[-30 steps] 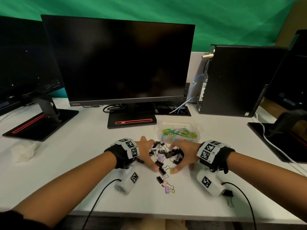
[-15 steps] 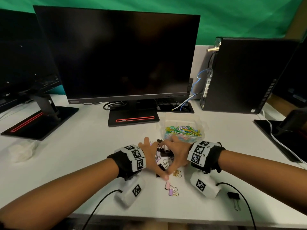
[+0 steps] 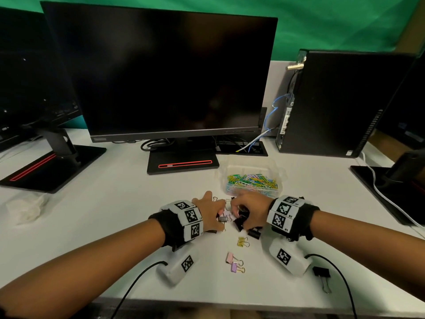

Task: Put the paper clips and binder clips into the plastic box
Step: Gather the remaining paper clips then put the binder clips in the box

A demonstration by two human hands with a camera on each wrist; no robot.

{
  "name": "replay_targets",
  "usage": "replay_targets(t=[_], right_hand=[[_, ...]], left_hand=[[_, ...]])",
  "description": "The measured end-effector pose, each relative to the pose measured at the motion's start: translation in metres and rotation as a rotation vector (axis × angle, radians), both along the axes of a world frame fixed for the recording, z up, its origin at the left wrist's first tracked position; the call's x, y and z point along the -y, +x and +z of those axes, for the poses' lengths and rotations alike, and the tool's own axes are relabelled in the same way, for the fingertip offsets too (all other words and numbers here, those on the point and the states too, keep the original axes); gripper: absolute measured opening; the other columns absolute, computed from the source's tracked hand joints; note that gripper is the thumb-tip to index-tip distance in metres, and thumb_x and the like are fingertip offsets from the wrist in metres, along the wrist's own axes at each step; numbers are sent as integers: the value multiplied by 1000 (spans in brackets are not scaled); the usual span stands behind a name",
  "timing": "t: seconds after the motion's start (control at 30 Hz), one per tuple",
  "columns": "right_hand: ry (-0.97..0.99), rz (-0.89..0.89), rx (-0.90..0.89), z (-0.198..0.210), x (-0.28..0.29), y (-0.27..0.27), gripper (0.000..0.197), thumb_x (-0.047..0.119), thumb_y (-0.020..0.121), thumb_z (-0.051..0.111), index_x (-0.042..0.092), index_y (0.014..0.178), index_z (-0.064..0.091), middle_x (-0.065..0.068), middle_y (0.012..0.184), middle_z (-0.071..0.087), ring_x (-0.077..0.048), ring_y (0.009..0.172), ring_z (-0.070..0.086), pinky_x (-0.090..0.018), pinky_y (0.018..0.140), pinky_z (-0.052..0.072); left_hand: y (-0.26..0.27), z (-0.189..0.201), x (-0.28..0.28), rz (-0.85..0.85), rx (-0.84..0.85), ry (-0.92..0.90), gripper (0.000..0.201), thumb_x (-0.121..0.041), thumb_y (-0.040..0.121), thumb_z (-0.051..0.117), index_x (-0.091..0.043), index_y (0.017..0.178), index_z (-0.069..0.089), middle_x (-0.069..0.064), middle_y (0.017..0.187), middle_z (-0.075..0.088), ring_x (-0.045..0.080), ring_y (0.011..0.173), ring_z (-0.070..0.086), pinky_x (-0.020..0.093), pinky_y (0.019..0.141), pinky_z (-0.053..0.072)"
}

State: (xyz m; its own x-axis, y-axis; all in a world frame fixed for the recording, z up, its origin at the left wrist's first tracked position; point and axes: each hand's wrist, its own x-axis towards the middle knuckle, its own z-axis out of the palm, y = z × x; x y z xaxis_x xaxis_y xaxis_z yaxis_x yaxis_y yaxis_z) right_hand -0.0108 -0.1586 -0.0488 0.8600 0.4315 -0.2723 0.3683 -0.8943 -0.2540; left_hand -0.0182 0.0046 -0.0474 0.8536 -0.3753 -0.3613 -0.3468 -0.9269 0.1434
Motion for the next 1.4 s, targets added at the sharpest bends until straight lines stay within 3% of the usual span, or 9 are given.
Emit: replay_targets(t=[0.23,0.47,0.63,0.73,0.93,1.07,1.2,1.3,1.4], right_hand=[[165,-97,-40,23,18,-1,25,8,68,73,26,68,56,-5,101,62,-24,97,57,-36,86,50],[212,-169,-128,35,30,10,25,6,67,72,27,65,59,-1,82,62,-13,69,54,-28,65,51],[200,-145,-188,24,26,9,21,5,69,70,24,70,61,9,74,59,-5,64,53,-12,52,46],[284,-190,-173,38,29,20,25,0,71,69,23,66,59,9,70,58,0,54,55,-6,47,44],[447,-380,-90,75,48,64,18,-5,74,66,11,68,60,-7,71,58,-15,47,60,-23,45,54],[336,-430,49,76,58,98,20,-5,74,64,12,66,57,-4,65,54,-8,37,57,-22,41,53],[154,-397,90,64,66,127,20,-1,72,64,17,65,62,-1,63,56,-15,46,57,-23,42,54],[37,-339,69,60,68,140,21,-1,75,60,19,74,67,7,61,54,-10,48,53,-15,40,47],[-43,-247,25,57,68,149,30,1,75,59,27,83,71,4,70,59,-14,60,54,-20,53,47]], left_hand=[[-4,1,1,-101,67,76,32,-29,91,46,-4,110,52,10,124,40,36,103,55,37,81,43],[2,6,-14,-136,-83,81,40,-52,80,59,-19,94,42,3,112,36,23,86,50,37,80,45],[10,8,-24,-186,-105,-30,29,-30,79,66,-16,102,55,-2,104,34,18,87,46,33,85,46],[11,7,-27,-190,-57,-25,27,-27,77,67,-16,99,56,-2,100,34,19,85,45,29,73,42],[18,5,-29,-123,62,-61,27,-20,81,55,-24,59,39,-4,84,38,18,82,45,22,64,34],[26,9,-31,-128,52,-86,11,-20,83,52,-16,73,49,1,89,45,19,82,45,22,62,33],[42,15,-39,-119,-28,-148,5,-17,83,57,-14,84,60,0,87,53,17,81,49,24,69,40],[56,22,-45,-116,-75,-190,13,-19,83,61,-22,73,54,-4,82,54,13,77,51,27,74,45],[73,37,-45,-92,-139,-310,26,-10,85,60,-24,65,51,-3,74,58,6,59,57,17,63,49]])
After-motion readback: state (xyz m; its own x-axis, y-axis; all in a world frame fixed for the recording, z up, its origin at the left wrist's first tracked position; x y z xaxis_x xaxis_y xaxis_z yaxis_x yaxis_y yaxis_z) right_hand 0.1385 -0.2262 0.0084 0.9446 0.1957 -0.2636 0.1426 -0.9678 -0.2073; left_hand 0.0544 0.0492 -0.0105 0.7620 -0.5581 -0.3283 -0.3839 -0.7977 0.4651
